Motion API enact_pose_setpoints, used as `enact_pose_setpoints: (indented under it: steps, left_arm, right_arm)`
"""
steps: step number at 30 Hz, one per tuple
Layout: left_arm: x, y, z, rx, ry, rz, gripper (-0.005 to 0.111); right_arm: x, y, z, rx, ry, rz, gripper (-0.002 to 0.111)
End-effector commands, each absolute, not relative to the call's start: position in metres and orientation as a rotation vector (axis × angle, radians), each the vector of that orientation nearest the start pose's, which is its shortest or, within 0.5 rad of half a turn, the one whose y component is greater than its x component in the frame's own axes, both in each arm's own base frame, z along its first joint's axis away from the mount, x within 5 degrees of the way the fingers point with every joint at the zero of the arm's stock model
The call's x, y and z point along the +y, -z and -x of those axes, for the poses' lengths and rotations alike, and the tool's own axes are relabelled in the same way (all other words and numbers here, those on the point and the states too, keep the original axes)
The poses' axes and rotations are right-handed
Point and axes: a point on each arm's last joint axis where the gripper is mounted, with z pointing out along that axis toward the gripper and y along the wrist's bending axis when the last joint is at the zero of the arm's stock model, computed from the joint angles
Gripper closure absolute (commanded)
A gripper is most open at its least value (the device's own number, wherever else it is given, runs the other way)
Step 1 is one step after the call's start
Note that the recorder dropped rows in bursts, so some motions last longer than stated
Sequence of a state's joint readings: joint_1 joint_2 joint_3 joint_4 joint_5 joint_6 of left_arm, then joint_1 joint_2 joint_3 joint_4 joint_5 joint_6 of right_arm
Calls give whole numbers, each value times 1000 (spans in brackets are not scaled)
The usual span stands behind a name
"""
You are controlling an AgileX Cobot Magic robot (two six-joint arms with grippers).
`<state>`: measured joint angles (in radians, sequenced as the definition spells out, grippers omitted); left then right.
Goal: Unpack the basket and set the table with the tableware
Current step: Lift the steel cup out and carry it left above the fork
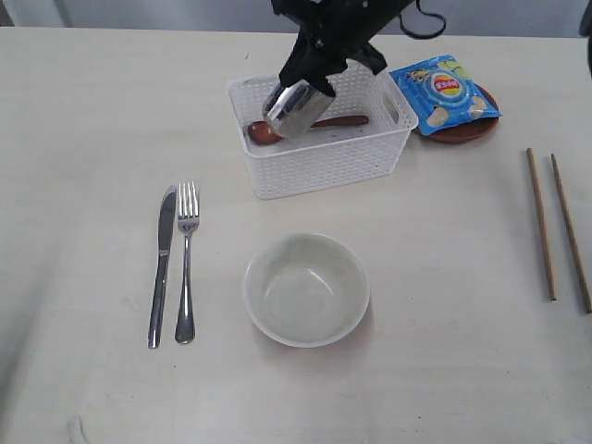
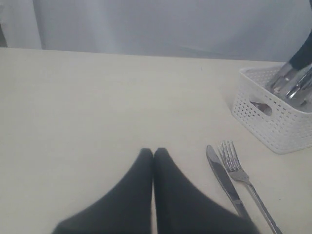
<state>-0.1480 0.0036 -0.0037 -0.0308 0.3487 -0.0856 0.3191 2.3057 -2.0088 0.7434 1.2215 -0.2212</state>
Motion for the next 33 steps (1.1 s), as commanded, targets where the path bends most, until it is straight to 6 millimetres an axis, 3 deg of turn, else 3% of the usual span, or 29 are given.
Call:
enact_pose_setpoints:
  steps: [1, 4, 7, 16, 20, 23, 29, 33]
  left_arm:
    - [-9, -182, -53, 1834, 195, -46, 107]
    - [-9, -182, -53, 1834, 195, -46, 107]
    - [-9, -182, -53, 1834, 195, -46, 107]
    - [-9, -182, -53, 1834, 195, -46, 107]
    - [-9, -182, -53, 1834, 195, -46, 107]
    - [-9, -182, -53, 1834, 195, -46, 107]
    - [-9, -182, -53, 1834, 195, -46, 107]
    - [-9, -182, -53, 1834, 195, -46, 107]
  right_arm:
    - [203, -264, -430, 2679, -1040, 542, 109]
    - [213, -288, -413, 2641, -927, 655, 109]
    - [237, -303, -390, 2608, -768, 826, 109]
    - [343, -306, -336, 2396, -363, 1156, 109]
    - [378, -286, -328, 2369, -294, 1209, 109]
    - [393, -269, -330, 2363, -265, 1224, 109]
    - [400, -238, -338, 2402, -165, 1241, 109]
    - [401, -227, -341, 2408, -126, 1246, 109]
